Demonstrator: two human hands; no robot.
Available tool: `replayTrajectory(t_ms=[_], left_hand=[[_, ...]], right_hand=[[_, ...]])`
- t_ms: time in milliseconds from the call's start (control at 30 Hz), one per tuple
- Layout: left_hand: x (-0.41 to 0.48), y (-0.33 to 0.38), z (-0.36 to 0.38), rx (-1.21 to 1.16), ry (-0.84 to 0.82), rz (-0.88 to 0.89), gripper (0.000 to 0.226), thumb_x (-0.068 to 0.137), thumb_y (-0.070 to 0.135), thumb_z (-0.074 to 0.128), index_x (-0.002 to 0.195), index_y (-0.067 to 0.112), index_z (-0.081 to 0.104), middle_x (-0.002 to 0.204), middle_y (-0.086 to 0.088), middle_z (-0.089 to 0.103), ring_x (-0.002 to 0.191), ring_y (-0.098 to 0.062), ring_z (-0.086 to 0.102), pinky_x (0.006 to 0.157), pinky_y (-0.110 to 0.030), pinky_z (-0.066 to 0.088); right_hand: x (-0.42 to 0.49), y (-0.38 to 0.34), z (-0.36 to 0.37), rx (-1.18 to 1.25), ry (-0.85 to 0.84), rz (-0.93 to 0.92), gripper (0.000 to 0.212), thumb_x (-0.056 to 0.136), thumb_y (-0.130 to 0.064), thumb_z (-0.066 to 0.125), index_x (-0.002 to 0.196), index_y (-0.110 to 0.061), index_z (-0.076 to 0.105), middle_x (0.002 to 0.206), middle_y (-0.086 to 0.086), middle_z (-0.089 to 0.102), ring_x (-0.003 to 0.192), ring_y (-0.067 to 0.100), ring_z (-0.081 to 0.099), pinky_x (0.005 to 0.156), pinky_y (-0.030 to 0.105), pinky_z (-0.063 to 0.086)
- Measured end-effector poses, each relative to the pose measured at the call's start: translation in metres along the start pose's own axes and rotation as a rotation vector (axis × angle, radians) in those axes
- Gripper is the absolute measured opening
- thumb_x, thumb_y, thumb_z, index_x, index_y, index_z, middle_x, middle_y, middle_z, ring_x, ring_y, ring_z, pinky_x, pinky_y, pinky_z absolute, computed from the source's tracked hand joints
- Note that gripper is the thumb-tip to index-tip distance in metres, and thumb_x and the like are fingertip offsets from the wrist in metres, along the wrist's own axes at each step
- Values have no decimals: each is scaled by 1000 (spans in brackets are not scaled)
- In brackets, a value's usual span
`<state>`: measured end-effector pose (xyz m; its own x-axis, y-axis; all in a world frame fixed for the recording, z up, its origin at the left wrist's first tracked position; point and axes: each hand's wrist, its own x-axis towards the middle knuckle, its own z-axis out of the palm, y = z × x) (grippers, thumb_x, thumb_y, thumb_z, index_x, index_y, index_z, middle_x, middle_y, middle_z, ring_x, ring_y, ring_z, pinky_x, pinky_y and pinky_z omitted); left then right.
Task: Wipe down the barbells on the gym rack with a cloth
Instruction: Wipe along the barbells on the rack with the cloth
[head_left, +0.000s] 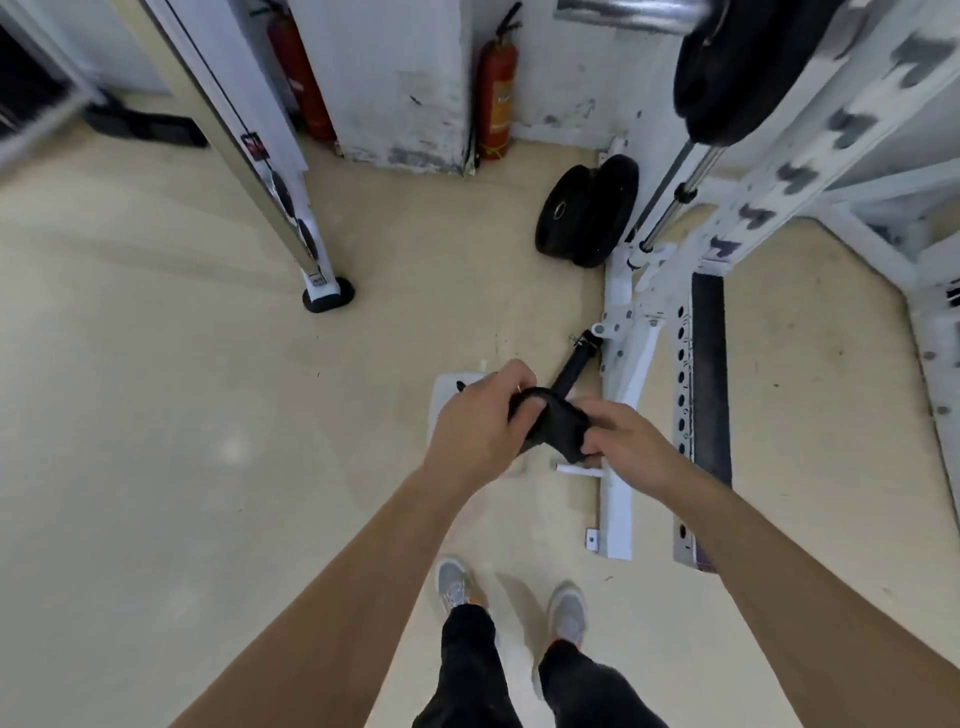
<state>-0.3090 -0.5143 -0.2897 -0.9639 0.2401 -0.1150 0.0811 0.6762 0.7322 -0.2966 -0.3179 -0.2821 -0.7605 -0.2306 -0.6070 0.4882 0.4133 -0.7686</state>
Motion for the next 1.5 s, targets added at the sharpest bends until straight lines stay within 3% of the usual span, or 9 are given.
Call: replayTrajectory(t_ms=[200,367,600,767,933,1133,1233,1400,1500], left_hand=[[20,118,-16,245,55,220,19,92,49,55,96,31,57,83,11,65,79,-15,60,67,-32,45],[31,220,4,380,193,377,23,86,55,61,87,32,63,84,14,64,78,-6,59,67,-29,47],[32,367,68,434,492,212,56,81,79,46,78,26,62,67,8,63,66,-14,55,57,-31,46],[44,462,130,409,248,69,76,85,82,22,69,21,64,65,2,63,66,-21,61,60,-32,49],[72,537,156,-58,-11,77,57,85,60,58,71,6,69,77,-15,70,77,-29,68,67,-34,47],[100,594,151,92,-159,233,38,68,52,84,94,25,76,91,9,74,89,-11,67,84,-34,55],[122,620,162,203,-117,319,51,64,58,83,100,24,70,95,9,71,90,-12,65,77,-31,54],[171,670,198,194,89,463,22,91,35,66,99,16,60,96,-2,66,90,-22,60,70,-32,41],[213,704,214,168,151,472,17,92,34,60,108,28,58,104,3,66,100,-23,60,79,-33,44]], right_hand=[[-76,1,-59,-414,295,-117,17,83,-29,65,78,-36,51,69,-4,54,64,14,51,59,30,41],[-122,36,-135,-510,511,-176,15,75,-39,72,77,-32,60,93,-4,50,90,17,51,70,36,49],[-224,143,-250,-160,442,-66,8,85,-28,63,89,-21,60,82,7,71,69,28,67,66,47,55],[-318,171,-349,270,677,-157,25,103,-31,49,96,-22,70,93,-3,77,90,21,72,81,36,53],[-395,150,-446,376,893,-304,16,97,-20,57,90,-28,69,88,-11,72,89,8,66,82,25,46],[-445,141,-556,102,1071,-334,24,94,-29,62,72,-20,60,71,-7,60,73,15,57,65,30,38],[-449,131,-602,31,1163,-369,24,97,-39,58,82,-21,64,81,-10,66,77,13,61,65,28,41],[-432,111,-684,-164,1378,-390,38,99,-50,48,105,-16,63,94,-1,65,95,25,59,70,31,39],[-418,97,-739,-302,1464,-377,36,98,-54,45,90,-21,58,82,-1,62,85,28,58,67,37,39]])
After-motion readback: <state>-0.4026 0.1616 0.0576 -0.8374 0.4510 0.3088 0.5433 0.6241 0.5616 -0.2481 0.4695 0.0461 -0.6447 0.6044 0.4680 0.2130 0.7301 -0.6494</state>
